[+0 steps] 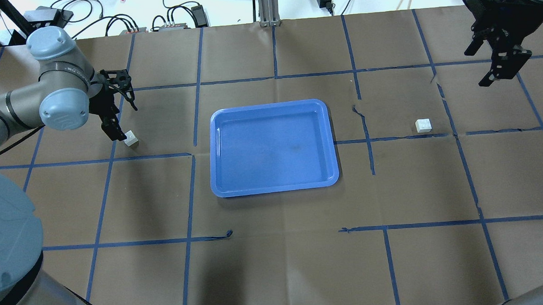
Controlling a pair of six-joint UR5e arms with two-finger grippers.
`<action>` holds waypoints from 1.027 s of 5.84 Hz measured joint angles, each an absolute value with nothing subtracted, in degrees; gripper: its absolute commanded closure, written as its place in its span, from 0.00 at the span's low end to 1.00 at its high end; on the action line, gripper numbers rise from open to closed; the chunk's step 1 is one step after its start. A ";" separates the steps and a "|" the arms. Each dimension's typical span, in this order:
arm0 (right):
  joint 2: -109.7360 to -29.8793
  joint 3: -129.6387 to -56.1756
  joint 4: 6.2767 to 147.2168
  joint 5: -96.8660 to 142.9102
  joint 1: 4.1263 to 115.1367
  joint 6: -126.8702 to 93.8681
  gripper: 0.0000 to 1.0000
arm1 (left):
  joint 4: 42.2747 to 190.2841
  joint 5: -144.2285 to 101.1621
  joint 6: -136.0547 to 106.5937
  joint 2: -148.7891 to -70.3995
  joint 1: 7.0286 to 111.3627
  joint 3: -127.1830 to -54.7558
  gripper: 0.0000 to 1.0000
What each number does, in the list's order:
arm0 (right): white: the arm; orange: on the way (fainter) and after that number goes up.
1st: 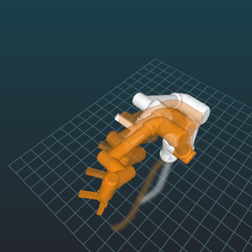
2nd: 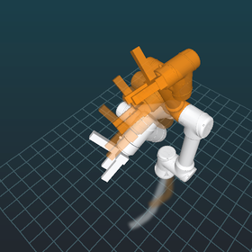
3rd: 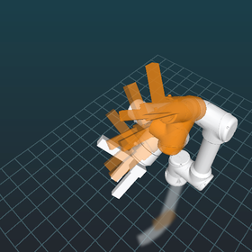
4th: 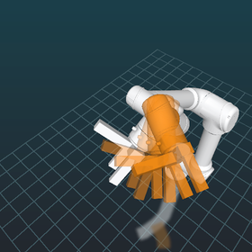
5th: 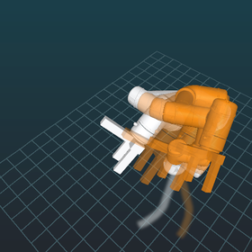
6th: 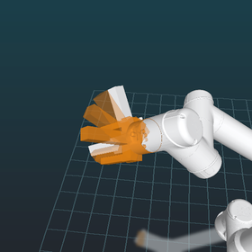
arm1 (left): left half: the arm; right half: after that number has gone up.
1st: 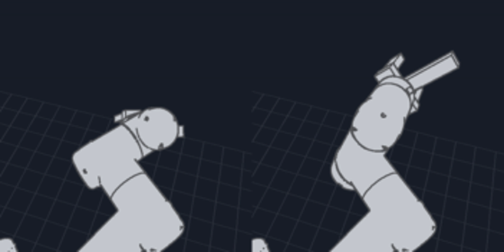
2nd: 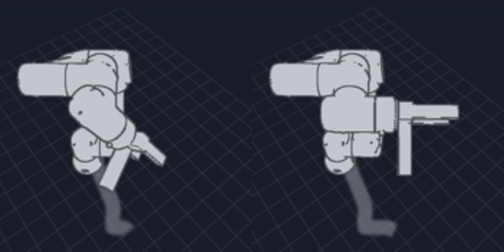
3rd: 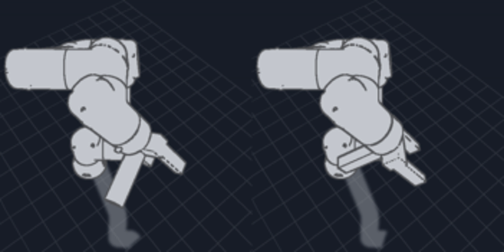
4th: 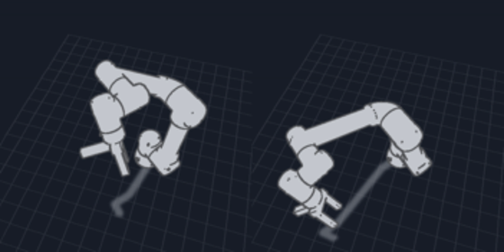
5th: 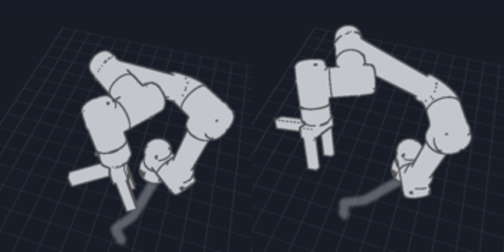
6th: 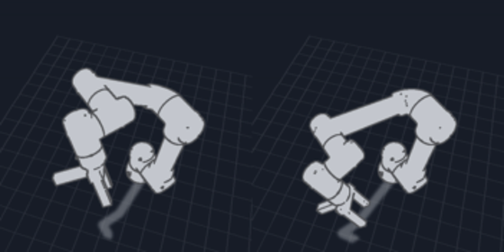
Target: Assemble white blocks and place on blue tray
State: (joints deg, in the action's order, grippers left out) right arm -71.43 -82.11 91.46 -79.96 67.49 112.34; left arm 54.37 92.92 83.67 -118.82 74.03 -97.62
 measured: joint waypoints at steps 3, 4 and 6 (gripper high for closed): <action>-67.74 -87.98 100.87 -70.63 63.46 116.80 0.00 | 53.94 92.75 83.33 -121.05 74.00 -97.60 0.34; -67.57 -93.43 107.80 -68.30 62.16 117.00 0.00 | 53.78 92.84 83.32 -121.39 74.00 -97.72 0.65; -67.04 -99.97 114.55 -65.25 61.48 119.42 0.00 | 53.85 93.21 83.44 -121.53 74.01 -97.79 0.87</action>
